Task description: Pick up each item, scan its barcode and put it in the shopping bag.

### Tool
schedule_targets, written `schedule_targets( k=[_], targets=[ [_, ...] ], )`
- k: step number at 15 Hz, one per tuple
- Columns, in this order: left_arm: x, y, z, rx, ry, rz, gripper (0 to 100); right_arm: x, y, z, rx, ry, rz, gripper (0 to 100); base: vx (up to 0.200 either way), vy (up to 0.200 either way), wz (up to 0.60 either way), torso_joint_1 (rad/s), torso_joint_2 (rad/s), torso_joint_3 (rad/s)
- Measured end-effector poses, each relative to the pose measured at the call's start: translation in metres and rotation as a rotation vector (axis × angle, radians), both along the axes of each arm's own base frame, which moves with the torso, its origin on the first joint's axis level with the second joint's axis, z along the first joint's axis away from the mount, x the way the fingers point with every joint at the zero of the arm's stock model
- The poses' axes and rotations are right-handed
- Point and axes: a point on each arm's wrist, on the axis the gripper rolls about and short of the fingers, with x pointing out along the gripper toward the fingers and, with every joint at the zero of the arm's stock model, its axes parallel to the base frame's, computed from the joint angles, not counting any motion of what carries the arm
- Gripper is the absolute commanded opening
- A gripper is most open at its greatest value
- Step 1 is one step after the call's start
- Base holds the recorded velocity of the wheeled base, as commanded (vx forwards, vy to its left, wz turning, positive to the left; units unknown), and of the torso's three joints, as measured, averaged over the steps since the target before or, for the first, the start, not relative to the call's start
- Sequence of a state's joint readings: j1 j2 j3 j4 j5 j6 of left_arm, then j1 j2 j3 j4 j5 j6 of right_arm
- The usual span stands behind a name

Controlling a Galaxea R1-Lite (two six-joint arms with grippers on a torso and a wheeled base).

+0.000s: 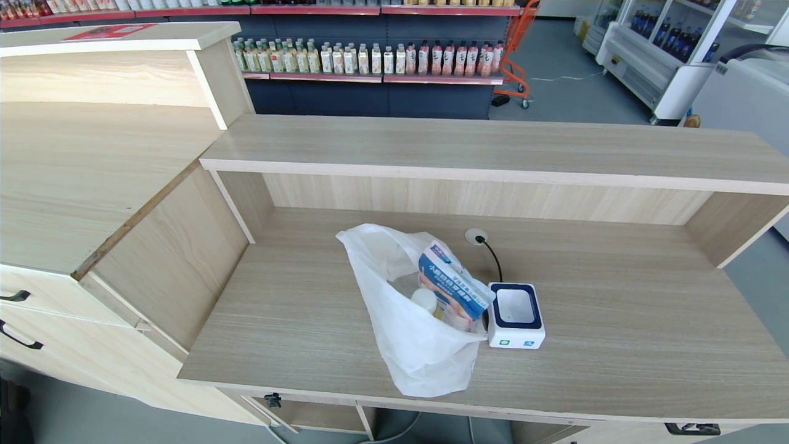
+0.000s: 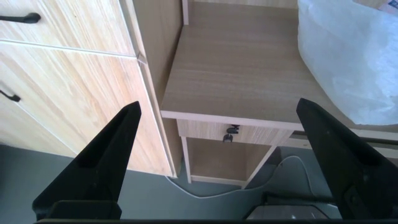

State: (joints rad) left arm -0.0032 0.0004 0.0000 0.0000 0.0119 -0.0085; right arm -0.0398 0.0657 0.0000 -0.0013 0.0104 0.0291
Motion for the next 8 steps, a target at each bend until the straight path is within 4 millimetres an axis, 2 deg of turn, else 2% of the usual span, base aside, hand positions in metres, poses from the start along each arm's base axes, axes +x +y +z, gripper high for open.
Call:
schedule_targets(
  k=[7,8],
  targets=[
    [0.0000,0.0000,0.0000,0.004,0.000,-0.001,100,-0.0002,0.0000,-0.0001,-0.003,-0.002,0.000,100,0.000,0.000,0.00,0.000,0.00,0.000],
    [0.0000,0.0000,0.0000,0.007,0.000,-0.001,100,-0.0002,0.0000,-0.0001,-0.003,-0.002,0.000,100,0.000,-0.200,0.00,0.002,0.00,0.002]
  ],
)
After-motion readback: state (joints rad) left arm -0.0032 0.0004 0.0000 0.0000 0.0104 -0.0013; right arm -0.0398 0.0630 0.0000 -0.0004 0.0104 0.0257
